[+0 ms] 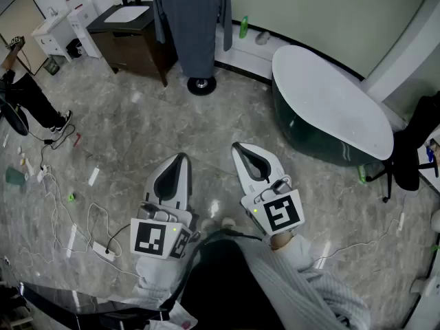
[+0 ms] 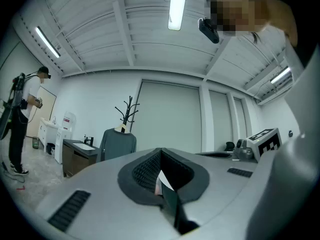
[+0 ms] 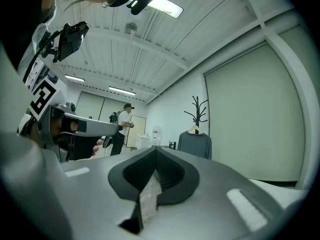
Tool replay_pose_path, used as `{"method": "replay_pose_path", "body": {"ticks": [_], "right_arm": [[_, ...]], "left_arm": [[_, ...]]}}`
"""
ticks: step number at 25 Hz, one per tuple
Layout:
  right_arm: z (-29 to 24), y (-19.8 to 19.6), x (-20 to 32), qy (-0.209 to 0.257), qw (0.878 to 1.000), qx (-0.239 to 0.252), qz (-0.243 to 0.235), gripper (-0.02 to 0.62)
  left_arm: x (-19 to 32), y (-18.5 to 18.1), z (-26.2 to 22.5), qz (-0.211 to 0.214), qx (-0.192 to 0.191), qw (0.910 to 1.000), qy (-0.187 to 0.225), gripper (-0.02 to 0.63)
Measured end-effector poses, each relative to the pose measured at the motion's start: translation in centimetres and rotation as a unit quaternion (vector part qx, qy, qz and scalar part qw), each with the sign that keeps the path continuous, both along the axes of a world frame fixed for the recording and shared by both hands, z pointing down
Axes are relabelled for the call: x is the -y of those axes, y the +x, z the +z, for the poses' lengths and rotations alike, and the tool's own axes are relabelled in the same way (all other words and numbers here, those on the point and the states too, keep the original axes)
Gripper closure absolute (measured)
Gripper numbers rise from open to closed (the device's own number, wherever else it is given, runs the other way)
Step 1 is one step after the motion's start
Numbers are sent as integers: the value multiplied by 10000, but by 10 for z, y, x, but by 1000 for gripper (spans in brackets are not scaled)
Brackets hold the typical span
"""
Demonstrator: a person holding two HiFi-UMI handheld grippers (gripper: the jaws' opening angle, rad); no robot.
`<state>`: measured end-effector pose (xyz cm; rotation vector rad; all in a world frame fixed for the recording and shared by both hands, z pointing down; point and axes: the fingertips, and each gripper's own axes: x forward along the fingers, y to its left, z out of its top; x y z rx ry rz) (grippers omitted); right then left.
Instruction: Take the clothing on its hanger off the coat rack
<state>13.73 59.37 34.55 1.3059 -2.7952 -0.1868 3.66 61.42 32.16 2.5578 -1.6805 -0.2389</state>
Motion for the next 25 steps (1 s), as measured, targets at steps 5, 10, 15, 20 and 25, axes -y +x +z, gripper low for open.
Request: {"method": "replay_pose_path", "body": {"ticks": [5, 10, 15, 20, 25], "right_arm": [[-2, -1, 3, -28, 10000, 35, -24, 595], [4, 8, 7, -129, 9998, 134, -90, 595], [13, 15, 18, -150, 9994, 167, -268, 595], [28, 31, 35, -230, 9993, 142, -267, 594], [40, 8, 67, -357, 9988, 185, -276, 595]], "left_arm": [[4, 2, -3, -29, 41, 10000, 49, 601], [6, 10, -1, -119, 46, 9999, 87, 601], [18, 14, 6, -291, 22, 9996, 53, 601], [34, 21, 17, -397, 78, 9992, -65, 601], [56, -11, 26, -538, 128, 9982, -215, 601]]}}
